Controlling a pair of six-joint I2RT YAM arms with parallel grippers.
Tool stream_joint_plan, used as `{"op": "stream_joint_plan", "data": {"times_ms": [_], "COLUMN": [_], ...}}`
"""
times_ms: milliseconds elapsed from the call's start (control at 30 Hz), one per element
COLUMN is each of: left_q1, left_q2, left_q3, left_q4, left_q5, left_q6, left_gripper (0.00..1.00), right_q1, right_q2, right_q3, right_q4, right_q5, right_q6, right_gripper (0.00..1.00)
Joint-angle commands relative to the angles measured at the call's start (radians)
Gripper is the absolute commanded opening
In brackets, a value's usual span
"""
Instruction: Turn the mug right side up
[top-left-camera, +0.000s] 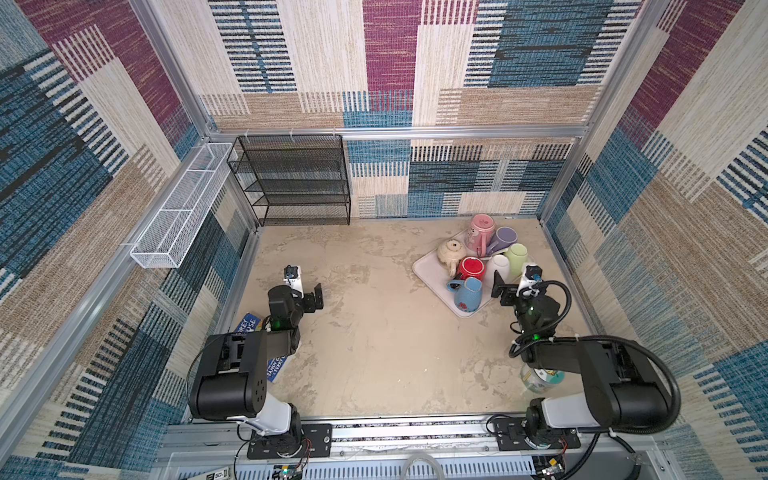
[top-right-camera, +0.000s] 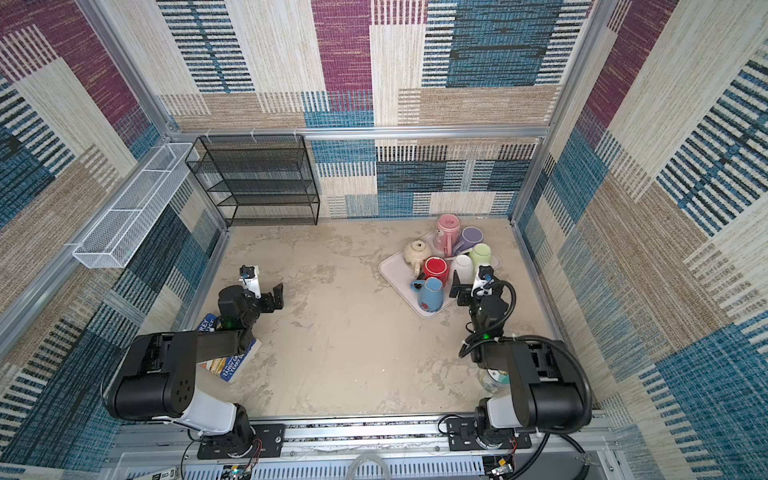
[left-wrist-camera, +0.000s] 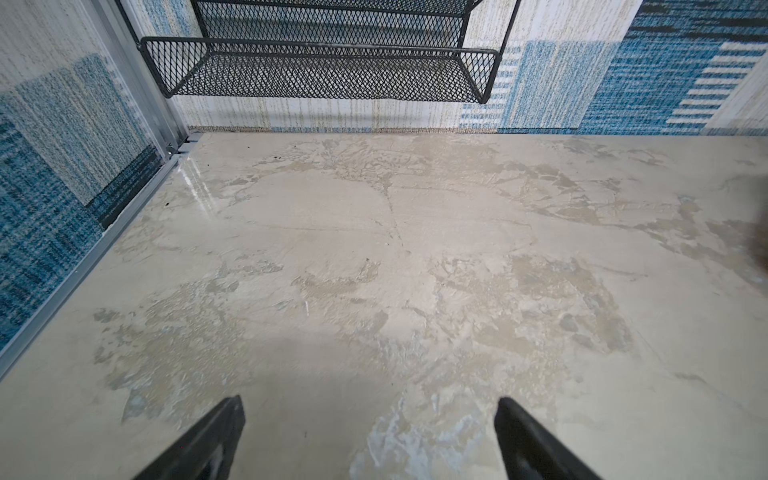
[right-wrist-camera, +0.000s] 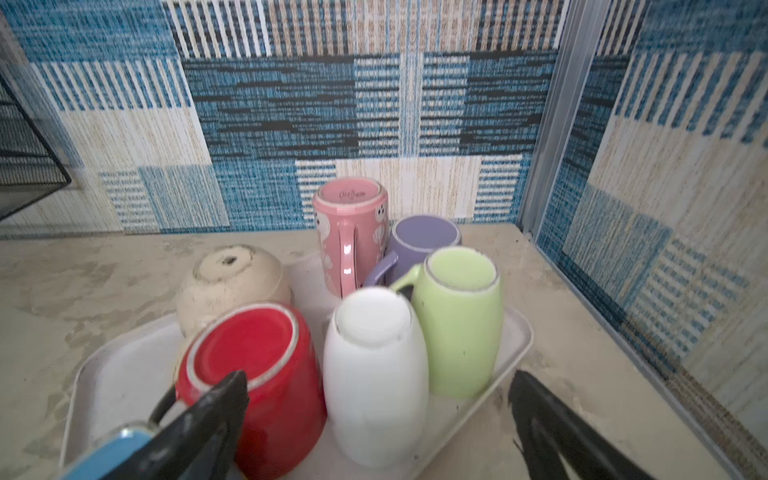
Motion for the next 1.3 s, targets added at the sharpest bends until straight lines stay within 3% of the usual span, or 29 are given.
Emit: {"op": "stream_joint_plan", "data": {"times_ms": [0, 167, 300, 533, 667, 900, 1267], "left_q1": [0.002, 0.001, -0.018, -0.234, -0.335, -0.457, -0.581], "left_q2": [-0.046, -0.134, -0.149, -0.073, 0.051, 0.307, 0.66], "left_q3": [0.096, 0.252, 0.42, 0.65, 0.806, 1.058, 1.455], "left_q4": [-0.211, -0.463, -0.658, -0.856, -0.942, -1.055, -1.304], "left_q5": [-0.048, 0.014, 0.128, 0.09, 0.112, 0.152, 0.127], "left_q6": [-0.028, -0.049, -0.136, -0.116, -0.118, -0.1, -0.07], "left_gripper": [0.98, 0.99, 0.88, 0.94, 0.92, 0.76, 0.62], "right_q1": [0.0, -0.001, -0.002, -0.08, -0.175, -0.295, -0.363], "right_q2": [-0.076, -0.195, -0.179, -0.177, -0.131, 0.001, 0.244], "right_q3": [0.067, 0.152, 0.338, 0.506, 0.528, 0.466, 0.512], "right_q4": [-0.301, -0.534, -0.825, -1.042, -1.072, -0.956, -0.862], "right_q5": [0.019, 0.0, -0.002, -0.001, -0.093, -0.256, -0.315], "right_q6": [0.062, 0.184, 0.262, 0.397, 0.475, 0.549, 0.589], "right_gripper": [1.0, 1.0, 0.95, 0.91, 0.84, 0.78, 0.67]}}
